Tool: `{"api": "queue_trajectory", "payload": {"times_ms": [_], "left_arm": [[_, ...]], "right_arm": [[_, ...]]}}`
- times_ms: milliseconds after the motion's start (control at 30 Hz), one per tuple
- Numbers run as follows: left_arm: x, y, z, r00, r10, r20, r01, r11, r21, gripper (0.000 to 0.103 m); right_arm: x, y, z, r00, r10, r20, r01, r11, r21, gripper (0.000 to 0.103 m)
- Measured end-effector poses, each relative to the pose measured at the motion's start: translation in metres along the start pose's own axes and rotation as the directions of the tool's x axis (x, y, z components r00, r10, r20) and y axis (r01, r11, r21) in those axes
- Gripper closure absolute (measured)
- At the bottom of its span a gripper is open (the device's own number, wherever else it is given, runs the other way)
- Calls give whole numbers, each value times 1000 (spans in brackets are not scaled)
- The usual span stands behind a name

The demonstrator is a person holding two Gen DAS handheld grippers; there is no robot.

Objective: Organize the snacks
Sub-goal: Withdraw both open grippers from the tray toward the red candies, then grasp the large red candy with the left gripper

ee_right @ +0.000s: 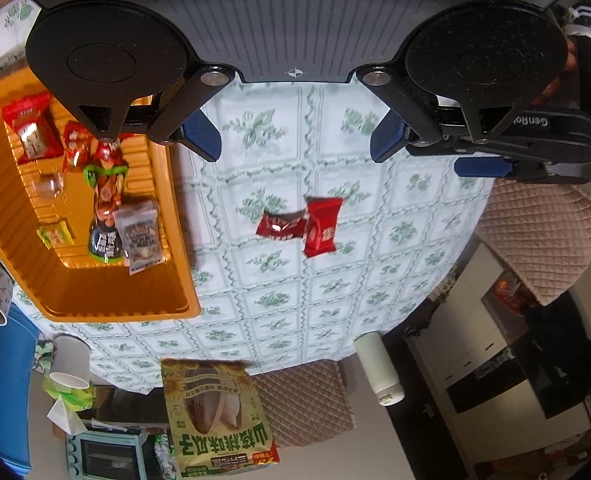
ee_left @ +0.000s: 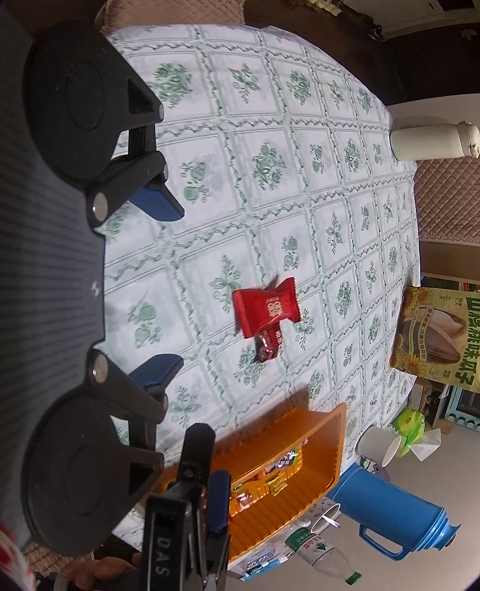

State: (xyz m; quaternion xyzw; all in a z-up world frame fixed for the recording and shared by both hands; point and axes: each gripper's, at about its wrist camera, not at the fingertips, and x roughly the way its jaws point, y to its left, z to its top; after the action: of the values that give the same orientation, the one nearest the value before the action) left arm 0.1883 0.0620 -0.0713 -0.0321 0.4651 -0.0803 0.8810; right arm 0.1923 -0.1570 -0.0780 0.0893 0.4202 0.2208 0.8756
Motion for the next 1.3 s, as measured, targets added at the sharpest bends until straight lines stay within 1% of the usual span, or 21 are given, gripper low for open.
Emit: {"api": "queue_trajectory", "payload": {"times_ms": [100, 167, 267, 433, 567, 733, 900, 1133, 1200, 1300], "left_arm": [[10, 3, 7, 1000, -7, 4, 7, 1000, 5, 27], [16, 4, 12, 1000, -14, 3, 14, 1000, 10, 28], [26, 3, 22, 1000, -25, 9, 24, 1000, 16, 30], [40, -1, 37, 998, -48, 32, 47, 999, 24, 31], [53, -3, 48, 997, -58, 40, 57, 998, 26, 33], [68, -1, 58, 997, -67, 45, 66, 998, 19, 33], [85, -3, 65, 997, -66, 26, 65, 997, 33, 41], [102, -6, 70, 998, -68, 11, 67, 997, 44, 44], [106, -7, 71, 998, -66, 7, 66, 997, 45, 51], [110, -6, 72, 998, -68, -1, 68, 997, 43, 56]], "right_arm": [[11, -2, 7, 1000, -14, 6, 14, 1000, 8, 29], [19, -2, 11, 1000, -20, 11, 20, 1000, 7, 36], [29, -3, 17, 999, -27, 19, 27, 1000, 2, 43], [43, -10, 28, 999, -43, 20, 43, 999, 6, 49], [51, -15, 36, 998, -56, 20, 56, 998, 7, 50], [57, -21, 44, 998, -59, 24, 59, 998, 8, 51], [62, -26, 52, 998, -59, 23, 59, 998, 14, 51], [68, -31, 58, 998, -58, 19, 57, 998, 14, 51], [70, -32, 60, 998, -57, 17, 57, 998, 14, 51], [73, -34, 62, 998, -55, 13, 55, 998, 13, 51]]}}
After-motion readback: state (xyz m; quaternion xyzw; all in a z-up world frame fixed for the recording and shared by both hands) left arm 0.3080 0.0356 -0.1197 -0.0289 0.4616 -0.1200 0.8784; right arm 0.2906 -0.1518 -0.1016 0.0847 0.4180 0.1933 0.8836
